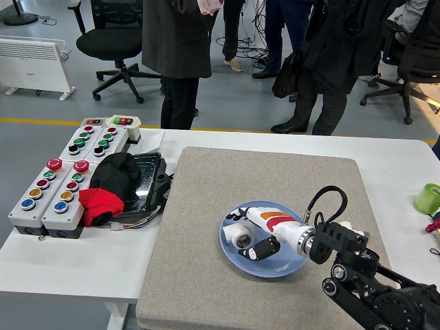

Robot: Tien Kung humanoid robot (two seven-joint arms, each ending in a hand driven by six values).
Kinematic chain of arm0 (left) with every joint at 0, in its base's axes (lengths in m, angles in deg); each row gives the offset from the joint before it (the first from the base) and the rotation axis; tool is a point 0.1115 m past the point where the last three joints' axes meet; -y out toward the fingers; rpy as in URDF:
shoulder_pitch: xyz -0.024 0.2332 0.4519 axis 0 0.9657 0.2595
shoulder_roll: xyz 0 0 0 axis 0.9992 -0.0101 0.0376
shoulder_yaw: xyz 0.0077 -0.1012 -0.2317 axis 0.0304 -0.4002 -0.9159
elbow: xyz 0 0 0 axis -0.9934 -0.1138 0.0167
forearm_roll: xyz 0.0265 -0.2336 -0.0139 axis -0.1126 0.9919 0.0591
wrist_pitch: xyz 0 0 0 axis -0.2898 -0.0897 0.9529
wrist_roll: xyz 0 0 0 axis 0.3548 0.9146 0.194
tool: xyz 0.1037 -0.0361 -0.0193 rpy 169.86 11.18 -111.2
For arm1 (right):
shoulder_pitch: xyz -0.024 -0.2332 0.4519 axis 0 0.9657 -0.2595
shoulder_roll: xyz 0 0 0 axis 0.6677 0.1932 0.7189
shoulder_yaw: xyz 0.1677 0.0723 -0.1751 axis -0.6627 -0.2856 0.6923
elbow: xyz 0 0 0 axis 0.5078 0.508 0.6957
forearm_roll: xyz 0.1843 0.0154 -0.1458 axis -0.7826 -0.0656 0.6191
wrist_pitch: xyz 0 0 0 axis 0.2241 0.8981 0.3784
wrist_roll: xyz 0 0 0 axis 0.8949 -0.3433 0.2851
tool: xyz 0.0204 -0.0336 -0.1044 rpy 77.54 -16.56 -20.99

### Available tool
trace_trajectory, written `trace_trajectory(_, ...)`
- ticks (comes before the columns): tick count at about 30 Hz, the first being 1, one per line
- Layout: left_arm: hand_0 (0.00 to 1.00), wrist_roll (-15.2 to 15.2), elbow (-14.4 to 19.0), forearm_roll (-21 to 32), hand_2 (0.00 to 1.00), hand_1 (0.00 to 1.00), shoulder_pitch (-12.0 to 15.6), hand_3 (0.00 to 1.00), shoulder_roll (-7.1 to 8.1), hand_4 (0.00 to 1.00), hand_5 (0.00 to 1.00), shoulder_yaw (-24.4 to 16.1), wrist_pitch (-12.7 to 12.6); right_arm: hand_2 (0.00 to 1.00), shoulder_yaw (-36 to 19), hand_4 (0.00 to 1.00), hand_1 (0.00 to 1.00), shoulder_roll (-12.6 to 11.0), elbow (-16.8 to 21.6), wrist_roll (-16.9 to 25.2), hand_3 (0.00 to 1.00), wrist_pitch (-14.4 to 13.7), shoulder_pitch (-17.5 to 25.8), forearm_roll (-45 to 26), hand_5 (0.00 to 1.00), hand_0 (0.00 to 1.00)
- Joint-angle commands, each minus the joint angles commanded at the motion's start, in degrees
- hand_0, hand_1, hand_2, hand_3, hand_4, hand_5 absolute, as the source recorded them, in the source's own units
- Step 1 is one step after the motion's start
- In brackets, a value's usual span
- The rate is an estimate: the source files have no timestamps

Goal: Pick pipe place plate twice

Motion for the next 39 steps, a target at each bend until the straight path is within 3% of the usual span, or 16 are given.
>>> trace_trajectory(8,0.727,0.0,0.0,-0.3,0.700,0.749,0.0,0.649,0.01,0.403,0.998,-0.1,0.0,0.998,-1.8,0.776,0.880,-0.6,0.8,0.4,0.998,1.0,0.7,0.2,0.356,0.932)
trace_trajectory(16,0.727,0.2,-0.1,0.1,0.701,0.750,-0.2,0.649,0.06,0.402,0.998,0.1,-0.1,0.998,-9.9,0.748,0.887,-2.4,6.2,-0.2,0.998,4.2,2.5,0.5,0.354,0.946)
trace_trajectory(21,0.727,0.2,-0.1,0.1,0.701,0.750,-0.4,0.649,0.15,0.402,0.998,0.0,-0.2,0.998,-16.0,0.748,0.887,-5.2,8.4,-2.0,0.998,6.6,3.3,2.3,0.354,0.946)
trace_trajectory(27,0.726,0.2,-0.2,0.1,0.702,0.749,-0.6,0.649,0.33,0.401,0.998,0.0,-0.4,0.998,-22.9,0.737,0.883,-10.0,7.3,-4.2,0.995,9.2,5.7,4.4,0.348,0.947)
trace_trajectory(39,0.726,0.2,-0.2,0.4,0.702,0.750,-0.7,0.649,0.29,0.401,0.998,0.2,-0.6,0.992,-26.5,0.785,0.878,-15.9,8.0,-4.8,0.985,12.5,11.3,1.2,0.390,0.943)
